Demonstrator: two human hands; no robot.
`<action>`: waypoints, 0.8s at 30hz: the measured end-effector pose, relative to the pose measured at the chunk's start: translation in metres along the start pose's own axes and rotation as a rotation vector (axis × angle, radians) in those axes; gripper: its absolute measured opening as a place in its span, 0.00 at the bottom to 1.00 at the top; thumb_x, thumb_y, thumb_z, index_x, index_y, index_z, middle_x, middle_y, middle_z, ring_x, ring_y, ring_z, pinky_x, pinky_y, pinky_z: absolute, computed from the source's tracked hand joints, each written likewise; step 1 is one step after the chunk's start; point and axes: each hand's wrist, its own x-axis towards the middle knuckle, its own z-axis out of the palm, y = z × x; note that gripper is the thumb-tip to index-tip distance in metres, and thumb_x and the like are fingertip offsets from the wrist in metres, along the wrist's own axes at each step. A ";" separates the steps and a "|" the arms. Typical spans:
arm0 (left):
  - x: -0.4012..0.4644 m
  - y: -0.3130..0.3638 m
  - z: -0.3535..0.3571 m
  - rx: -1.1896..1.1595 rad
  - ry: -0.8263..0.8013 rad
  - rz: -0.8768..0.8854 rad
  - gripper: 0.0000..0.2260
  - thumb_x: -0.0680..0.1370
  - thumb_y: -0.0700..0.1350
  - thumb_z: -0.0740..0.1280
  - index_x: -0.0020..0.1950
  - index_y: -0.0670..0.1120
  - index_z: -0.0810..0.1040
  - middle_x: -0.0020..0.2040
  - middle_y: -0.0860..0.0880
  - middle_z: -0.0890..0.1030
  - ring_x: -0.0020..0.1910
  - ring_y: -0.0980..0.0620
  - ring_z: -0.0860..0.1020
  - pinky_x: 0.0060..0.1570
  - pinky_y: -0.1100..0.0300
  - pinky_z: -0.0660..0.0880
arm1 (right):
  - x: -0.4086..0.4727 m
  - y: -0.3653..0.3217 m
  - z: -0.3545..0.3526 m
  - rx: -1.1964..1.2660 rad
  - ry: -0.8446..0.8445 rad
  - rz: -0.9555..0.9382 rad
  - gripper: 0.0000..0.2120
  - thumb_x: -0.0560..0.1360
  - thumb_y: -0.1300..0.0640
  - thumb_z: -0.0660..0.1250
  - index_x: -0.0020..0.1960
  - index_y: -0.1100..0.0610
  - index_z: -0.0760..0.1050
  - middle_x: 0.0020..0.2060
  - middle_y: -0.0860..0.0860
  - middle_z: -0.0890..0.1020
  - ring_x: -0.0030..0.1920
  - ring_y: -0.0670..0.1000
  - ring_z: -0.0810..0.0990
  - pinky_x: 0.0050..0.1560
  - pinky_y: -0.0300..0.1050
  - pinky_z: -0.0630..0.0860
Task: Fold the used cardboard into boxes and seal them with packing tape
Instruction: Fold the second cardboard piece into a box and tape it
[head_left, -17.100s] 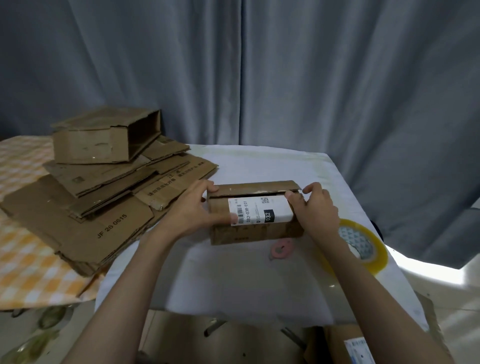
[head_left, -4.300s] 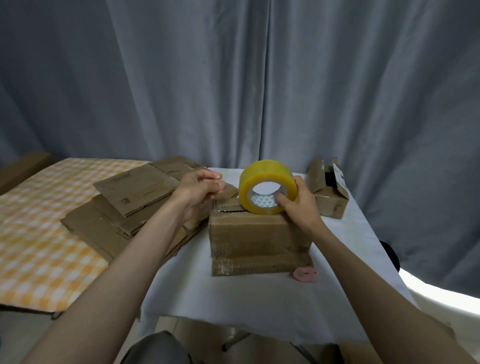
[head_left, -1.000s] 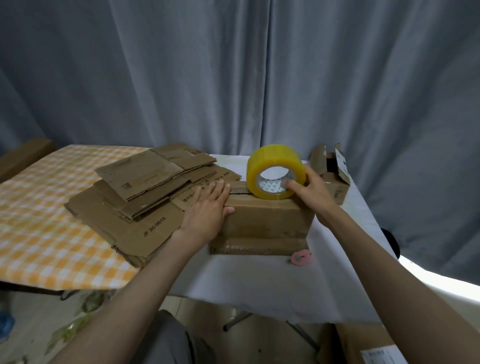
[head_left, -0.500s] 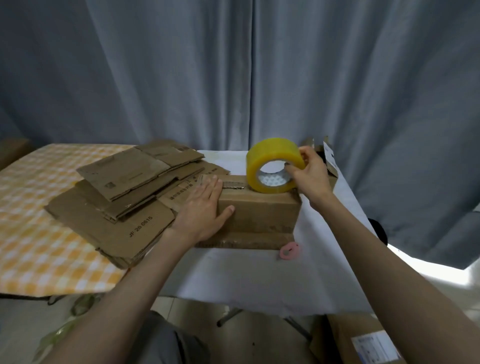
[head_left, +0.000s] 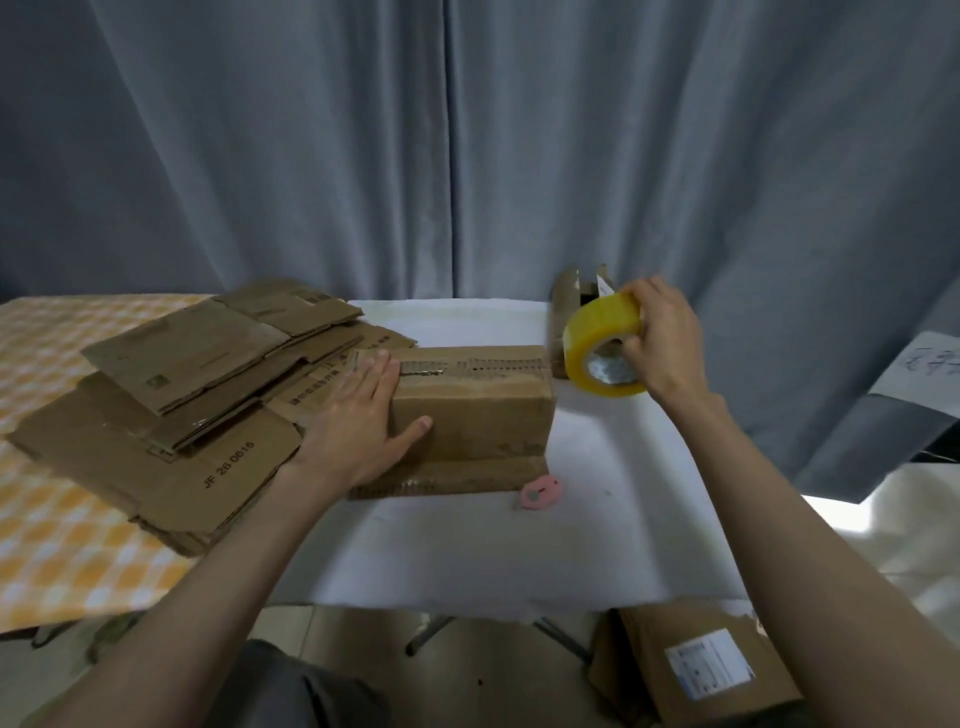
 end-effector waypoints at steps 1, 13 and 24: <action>0.001 0.000 0.000 -0.002 0.005 0.001 0.43 0.75 0.73 0.44 0.82 0.47 0.45 0.82 0.48 0.45 0.81 0.51 0.46 0.76 0.56 0.40 | -0.003 0.003 0.001 -0.013 -0.014 -0.003 0.23 0.61 0.70 0.66 0.56 0.58 0.76 0.48 0.56 0.76 0.50 0.61 0.75 0.44 0.53 0.74; -0.001 0.002 -0.001 0.007 0.012 0.023 0.41 0.78 0.70 0.49 0.82 0.46 0.45 0.82 0.48 0.45 0.81 0.52 0.45 0.78 0.56 0.41 | -0.017 0.024 0.027 -0.033 -0.145 0.053 0.25 0.63 0.72 0.66 0.60 0.61 0.76 0.53 0.57 0.76 0.51 0.63 0.75 0.45 0.54 0.74; 0.002 0.007 -0.003 -0.016 -0.023 -0.008 0.44 0.73 0.76 0.43 0.82 0.53 0.41 0.81 0.56 0.40 0.81 0.52 0.44 0.79 0.51 0.45 | -0.028 0.038 0.057 0.049 -0.216 0.096 0.24 0.64 0.73 0.66 0.59 0.60 0.76 0.60 0.56 0.77 0.58 0.61 0.76 0.50 0.57 0.76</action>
